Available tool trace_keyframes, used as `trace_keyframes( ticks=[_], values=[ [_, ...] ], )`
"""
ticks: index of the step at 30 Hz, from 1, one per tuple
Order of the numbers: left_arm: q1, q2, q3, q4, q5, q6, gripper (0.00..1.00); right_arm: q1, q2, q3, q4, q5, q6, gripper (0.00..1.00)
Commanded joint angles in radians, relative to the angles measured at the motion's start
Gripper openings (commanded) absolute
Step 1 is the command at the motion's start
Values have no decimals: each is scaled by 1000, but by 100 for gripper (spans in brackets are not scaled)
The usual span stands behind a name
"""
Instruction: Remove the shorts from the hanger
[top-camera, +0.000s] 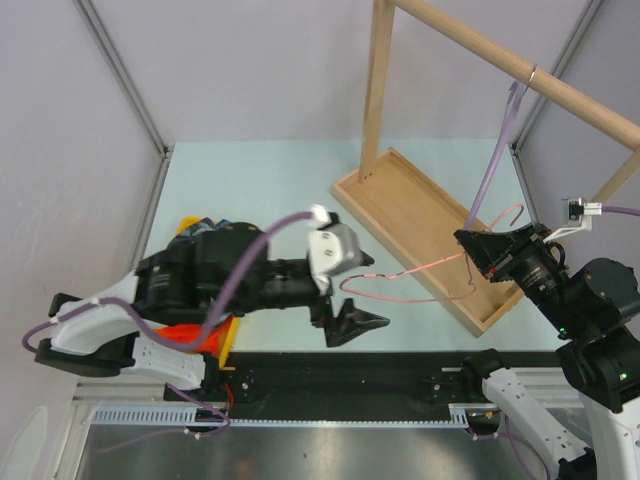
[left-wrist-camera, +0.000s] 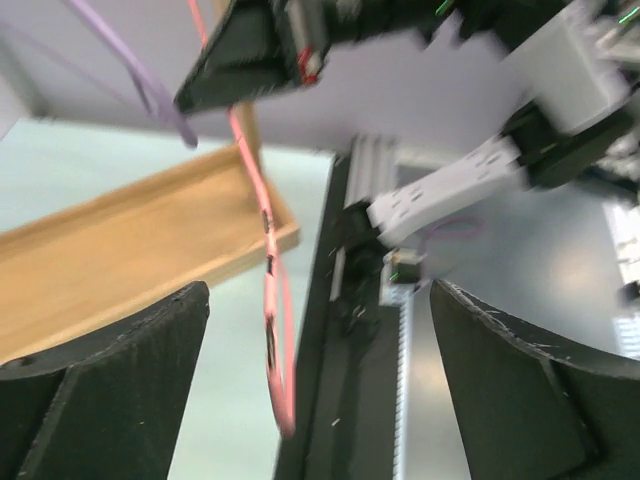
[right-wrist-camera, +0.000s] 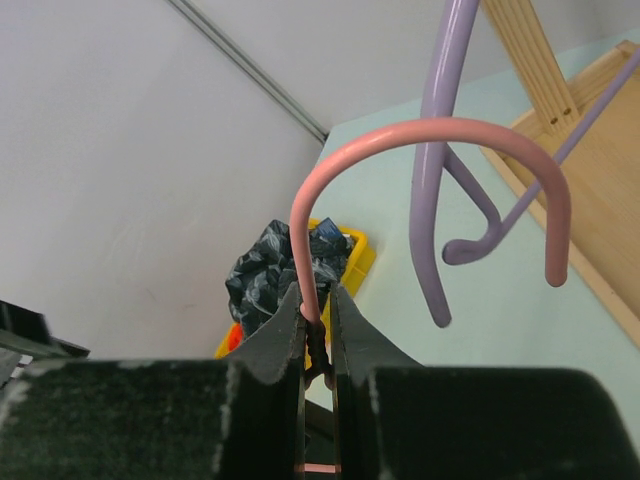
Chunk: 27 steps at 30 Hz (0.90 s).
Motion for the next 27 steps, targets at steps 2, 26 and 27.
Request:
trace_keyframes(
  ticks=[2,26,27],
  values=[
    [-22,66,38,-96,-174,112,88,4,0,10,-24,-23,-61,0],
    [-22,-26,-121,-36,-103,96,0,4,-26,10,-55,-7,-63,87],
    [-21,-43,-136,-30,-95,98,0,6,-38,10,-48,-3,-55,96]
  ],
)
